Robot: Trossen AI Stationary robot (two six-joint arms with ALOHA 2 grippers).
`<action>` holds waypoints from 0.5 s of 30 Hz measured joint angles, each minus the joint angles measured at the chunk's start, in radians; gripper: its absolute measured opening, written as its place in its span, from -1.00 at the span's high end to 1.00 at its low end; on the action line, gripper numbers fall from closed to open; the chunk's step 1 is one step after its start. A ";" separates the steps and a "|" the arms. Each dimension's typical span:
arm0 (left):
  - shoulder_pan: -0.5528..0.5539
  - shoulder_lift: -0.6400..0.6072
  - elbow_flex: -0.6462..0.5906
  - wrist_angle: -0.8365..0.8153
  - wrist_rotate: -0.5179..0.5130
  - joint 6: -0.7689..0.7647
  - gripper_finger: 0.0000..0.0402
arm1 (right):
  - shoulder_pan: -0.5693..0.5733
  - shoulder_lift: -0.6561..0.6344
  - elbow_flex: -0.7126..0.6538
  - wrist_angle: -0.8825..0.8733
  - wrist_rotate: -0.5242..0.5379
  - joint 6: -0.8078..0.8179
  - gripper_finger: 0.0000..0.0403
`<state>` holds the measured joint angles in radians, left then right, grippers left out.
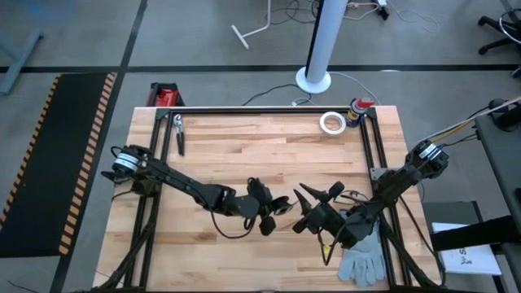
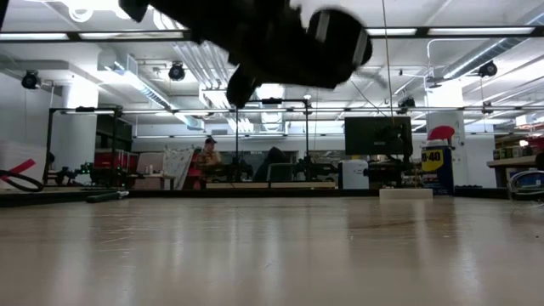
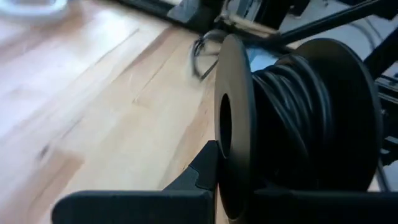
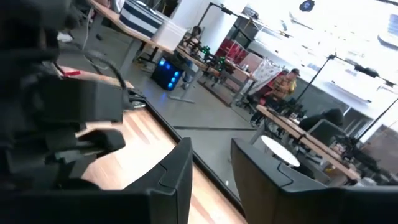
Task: Coil cords
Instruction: Put the black wire and spool in the table
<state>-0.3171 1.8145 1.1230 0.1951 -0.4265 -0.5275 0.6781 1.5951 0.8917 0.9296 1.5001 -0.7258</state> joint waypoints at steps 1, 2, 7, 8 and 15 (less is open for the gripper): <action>0.007 0.000 -0.010 -0.012 0.011 -0.027 1.00 | 0.000 0.000 -0.005 0.000 0.000 0.011 0.49; 0.015 0.000 -0.020 -0.026 0.031 -0.054 1.00 | 0.000 0.000 -0.012 0.000 0.001 0.029 0.50; 0.038 0.021 -0.048 -0.060 0.107 -0.140 1.00 | 0.000 0.002 -0.062 -0.022 0.000 0.170 0.56; 0.044 0.029 -0.046 -0.055 0.134 -0.154 1.00 | 0.000 0.002 -0.074 -0.034 0.000 0.215 0.57; 0.069 0.052 -0.010 -0.169 0.247 -0.197 1.00 | 0.006 0.002 -0.157 -0.217 -0.267 0.691 0.64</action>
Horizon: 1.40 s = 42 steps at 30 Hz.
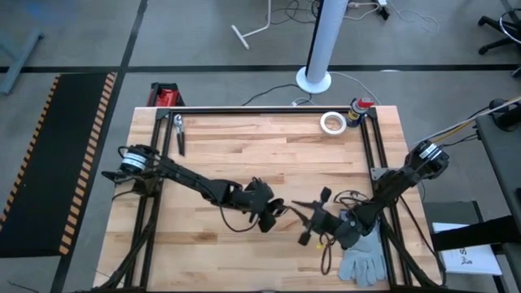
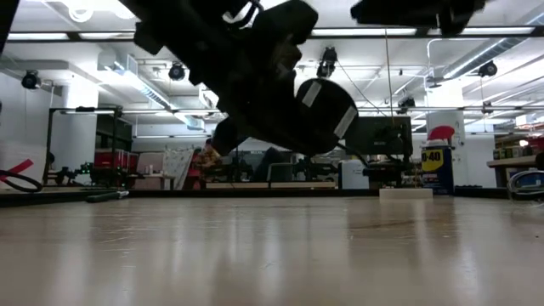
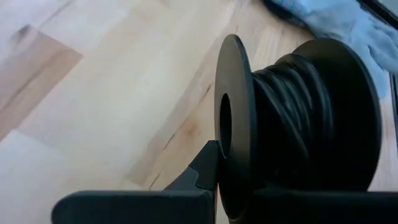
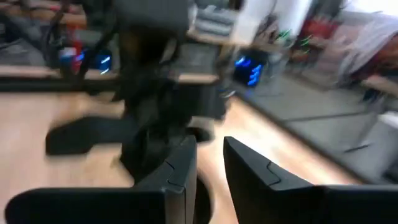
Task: Coil cords
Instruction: Put the black wire and spool in the table
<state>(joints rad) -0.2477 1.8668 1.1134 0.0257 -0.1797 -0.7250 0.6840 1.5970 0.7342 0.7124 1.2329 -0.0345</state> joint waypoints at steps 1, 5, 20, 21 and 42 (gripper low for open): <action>0.001 0.001 0.013 -0.023 0.012 0.000 1.00 | -0.004 0.000 -0.005 -0.049 -0.056 0.064 0.64; 0.007 0.000 0.051 -0.124 0.018 0.007 1.00 | -0.027 0.010 -0.013 -0.229 -0.122 0.303 0.66; 0.031 0.090 0.098 -0.239 0.179 0.033 1.00 | -0.116 0.023 -0.036 -0.273 -0.461 0.410 0.45; 0.031 0.095 0.109 -0.246 0.189 0.048 1.00 | -0.126 0.023 -0.040 -0.278 -0.496 0.413 0.43; 0.030 0.130 0.235 -0.421 0.197 0.211 1.00 | -0.201 0.077 -0.041 -0.267 -0.738 0.418 0.40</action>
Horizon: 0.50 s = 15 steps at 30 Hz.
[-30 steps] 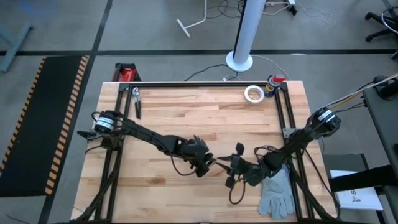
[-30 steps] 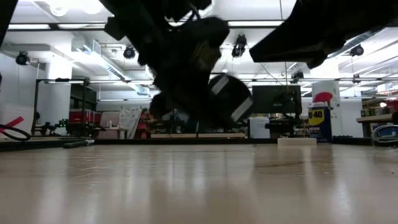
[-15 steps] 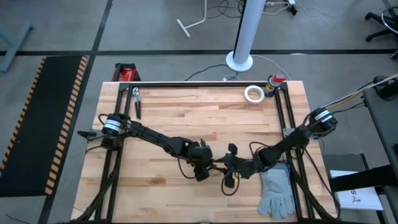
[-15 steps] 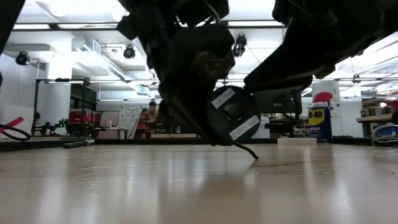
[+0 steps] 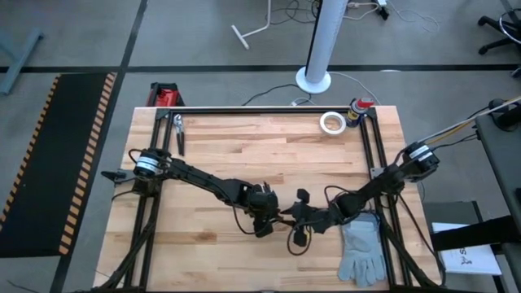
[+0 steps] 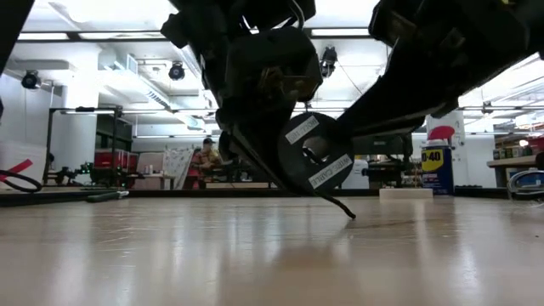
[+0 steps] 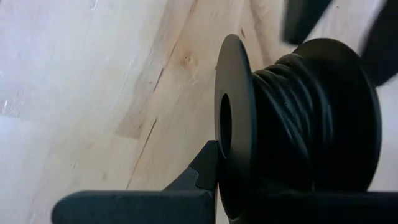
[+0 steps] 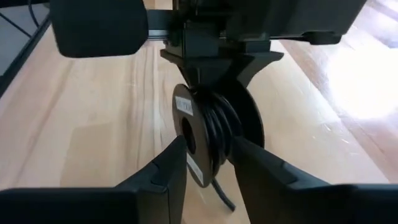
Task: Coil cords
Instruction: Put the black wire and spool in the table
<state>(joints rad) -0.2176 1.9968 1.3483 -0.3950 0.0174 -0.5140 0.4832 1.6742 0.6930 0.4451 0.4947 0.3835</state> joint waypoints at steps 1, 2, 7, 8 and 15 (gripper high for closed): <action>0.000 0.000 0.000 -0.001 0.000 0.000 1.00 | -0.004 0.006 0.000 0.003 -0.005 0.003 0.41; 0.000 0.000 0.000 -0.001 0.000 0.000 1.00 | -0.009 0.015 0.000 0.013 -0.015 0.009 0.42; 0.000 0.000 0.000 -0.006 0.000 0.001 1.00 | -0.018 0.064 0.006 0.048 -0.057 0.013 0.46; 0.000 0.000 0.000 -0.008 0.001 0.001 1.00 | -0.018 0.070 0.008 0.058 -0.055 0.012 0.47; 0.000 0.000 0.000 -0.010 -0.002 0.001 1.00 | -0.025 0.088 0.008 0.068 -0.038 0.019 0.60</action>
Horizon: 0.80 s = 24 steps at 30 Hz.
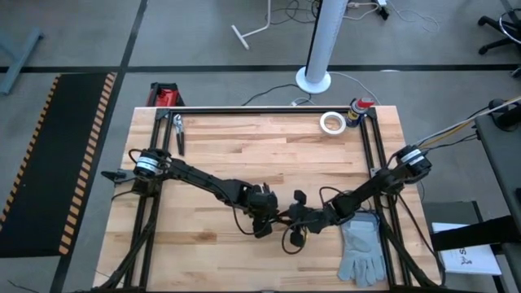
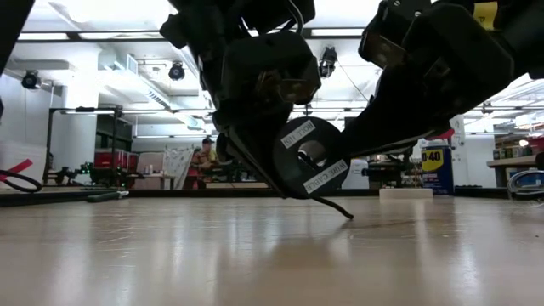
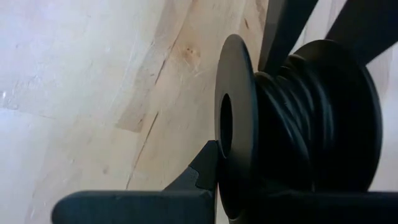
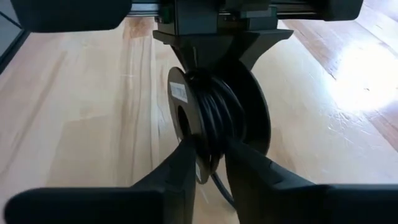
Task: Coil cords
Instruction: Put the black wire and spool in the table
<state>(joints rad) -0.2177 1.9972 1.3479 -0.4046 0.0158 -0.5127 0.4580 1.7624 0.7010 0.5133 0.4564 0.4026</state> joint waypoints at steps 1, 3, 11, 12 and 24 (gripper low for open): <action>0.000 0.000 0.000 0.000 -0.002 0.000 1.00 | 0.000 0.001 0.001 0.001 0.000 0.000 0.63; -0.001 0.000 -0.001 0.002 -0.002 0.001 1.00 | 0.000 0.006 0.006 0.000 0.000 -0.002 0.71; 0.000 0.000 -0.010 0.012 -0.008 -0.004 1.00 | -0.005 0.007 0.008 -0.015 0.034 -0.005 0.98; 0.000 0.000 -0.012 0.015 -0.009 -0.005 1.00 | -0.005 0.007 0.008 -0.018 0.038 -0.001 0.98; 0.000 0.000 -0.024 0.028 -0.017 0.015 0.94 | -0.006 0.007 0.010 -0.066 0.044 0.043 1.00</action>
<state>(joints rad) -0.2180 1.9976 1.3235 -0.3764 -0.0014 -0.4979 0.4515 1.7691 0.7113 0.4475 0.5004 0.4461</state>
